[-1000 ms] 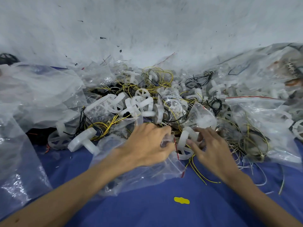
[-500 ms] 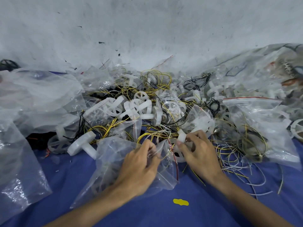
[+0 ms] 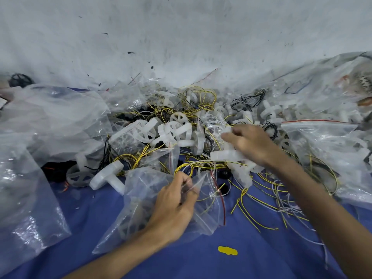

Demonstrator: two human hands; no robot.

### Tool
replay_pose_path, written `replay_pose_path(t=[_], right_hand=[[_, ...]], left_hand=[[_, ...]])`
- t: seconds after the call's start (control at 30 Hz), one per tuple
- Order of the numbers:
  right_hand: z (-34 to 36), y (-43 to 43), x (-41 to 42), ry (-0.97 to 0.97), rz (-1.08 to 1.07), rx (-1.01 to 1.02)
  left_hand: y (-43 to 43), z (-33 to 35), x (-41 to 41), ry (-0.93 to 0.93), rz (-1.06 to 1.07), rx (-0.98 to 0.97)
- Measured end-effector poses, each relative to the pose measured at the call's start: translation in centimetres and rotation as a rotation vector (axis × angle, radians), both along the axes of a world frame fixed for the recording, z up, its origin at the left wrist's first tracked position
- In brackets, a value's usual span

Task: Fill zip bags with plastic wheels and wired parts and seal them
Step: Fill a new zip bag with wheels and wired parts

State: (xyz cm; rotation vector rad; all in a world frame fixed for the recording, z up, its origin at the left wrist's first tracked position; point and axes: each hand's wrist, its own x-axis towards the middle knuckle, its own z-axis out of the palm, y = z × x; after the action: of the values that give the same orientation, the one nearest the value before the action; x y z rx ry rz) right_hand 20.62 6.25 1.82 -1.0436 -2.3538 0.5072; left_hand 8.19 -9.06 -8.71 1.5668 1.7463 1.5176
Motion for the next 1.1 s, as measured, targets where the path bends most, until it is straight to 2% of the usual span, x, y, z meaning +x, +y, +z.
replay_pose_path(t=[0.13, 0.2, 0.33, 0.43, 0.6, 0.67, 0.77, 0.87, 1.0, 1.03, 1.1], right_hand=[[2.5, 0.2, 0.2, -0.208, 0.327, -0.220], [2.1, -0.2, 0.5, -0.253, 0.416, -0.322], [1.0, -0.1, 0.1, -0.272, 0.439, -0.285], [1.0, -0.3, -0.1, -0.290, 0.492, -0.359], [1.1, -2.0, 0.0, -0.335, 0.639, -0.380], [1.0, -2.8, -0.1, -0.324, 0.709, -0.414], [0.4, -3.5, -0.3, -0.290, 0.748, -0.362], [-0.2, -3.5, 0.2, -0.209, 0.754, -0.350], [-2.6, -3.6, 0.7, 0.040, 0.666, -0.428], [-3.7, -3.9, 0.7, 0.071, 0.640, -0.385], [-5.8, -4.9, 0.3, 0.029, 0.584, -0.176]], left_hand=[[0.1, 0.0, -0.4, -0.088, 0.015, -0.011], [0.3, 0.0, -0.6, -0.144, 0.038, -0.014], [0.5, 0.1, -0.9, -0.194, 0.074, -0.031], [0.3, 0.3, -0.8, -0.199, 0.060, -0.008], [-0.1, 0.4, -0.4, -0.103, 0.063, 0.023], [-0.2, 0.4, -0.3, -0.026, 0.056, 0.049], [-0.3, 0.5, -0.3, 0.094, 0.089, 0.124], [-0.3, 0.7, -0.4, 0.052, 0.078, 0.151], [0.3, 1.5, -0.4, -0.009, 0.105, 0.154], [0.5, 1.8, -0.3, -0.008, 0.121, 0.160], [0.9, 2.4, -0.1, 0.013, 0.128, 0.149]])
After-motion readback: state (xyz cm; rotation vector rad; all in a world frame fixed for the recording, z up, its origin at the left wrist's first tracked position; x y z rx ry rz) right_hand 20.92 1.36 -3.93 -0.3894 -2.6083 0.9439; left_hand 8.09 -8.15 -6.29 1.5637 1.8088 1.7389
